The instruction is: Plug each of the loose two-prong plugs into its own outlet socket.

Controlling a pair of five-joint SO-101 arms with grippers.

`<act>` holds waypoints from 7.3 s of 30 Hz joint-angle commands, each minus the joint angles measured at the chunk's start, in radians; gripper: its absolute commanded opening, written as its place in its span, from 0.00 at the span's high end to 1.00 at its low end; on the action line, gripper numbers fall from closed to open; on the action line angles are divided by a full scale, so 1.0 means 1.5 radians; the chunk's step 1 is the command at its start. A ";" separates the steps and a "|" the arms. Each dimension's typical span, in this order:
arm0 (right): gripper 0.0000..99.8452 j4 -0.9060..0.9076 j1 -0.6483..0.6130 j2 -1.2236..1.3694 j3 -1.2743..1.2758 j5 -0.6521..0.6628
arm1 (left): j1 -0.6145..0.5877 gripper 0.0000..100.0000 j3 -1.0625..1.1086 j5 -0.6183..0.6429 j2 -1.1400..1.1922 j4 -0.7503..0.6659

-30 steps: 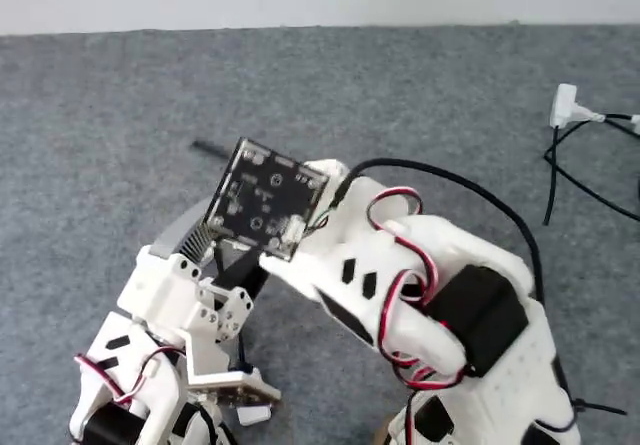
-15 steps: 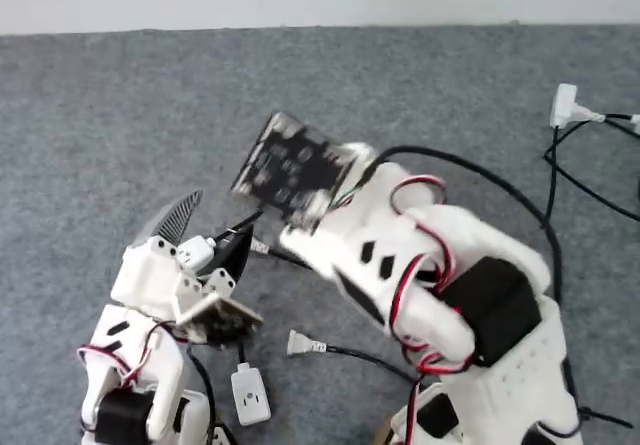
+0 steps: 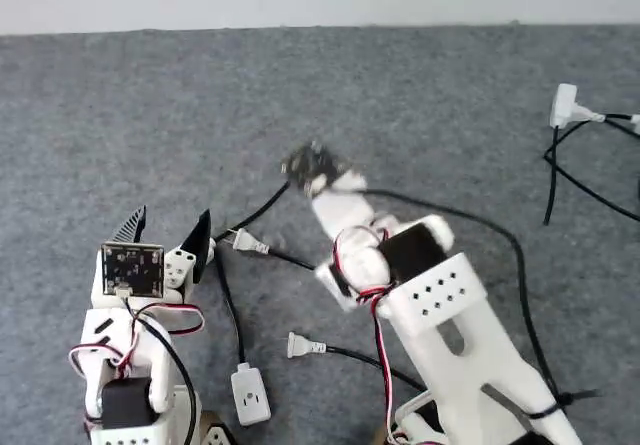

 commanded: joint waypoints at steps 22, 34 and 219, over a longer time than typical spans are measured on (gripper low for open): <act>0.71 -0.212 -0.309 -0.002 0.247 0.261 | -0.104 0.72 0.038 0.001 -0.009 -0.165; 0.78 -0.338 -0.280 0.204 0.242 0.261 | -0.116 0.72 0.039 0.008 -0.009 -0.175; 0.99 0.097 -0.471 0.342 -0.374 0.038 | -0.545 0.72 -0.472 -0.098 -0.009 0.193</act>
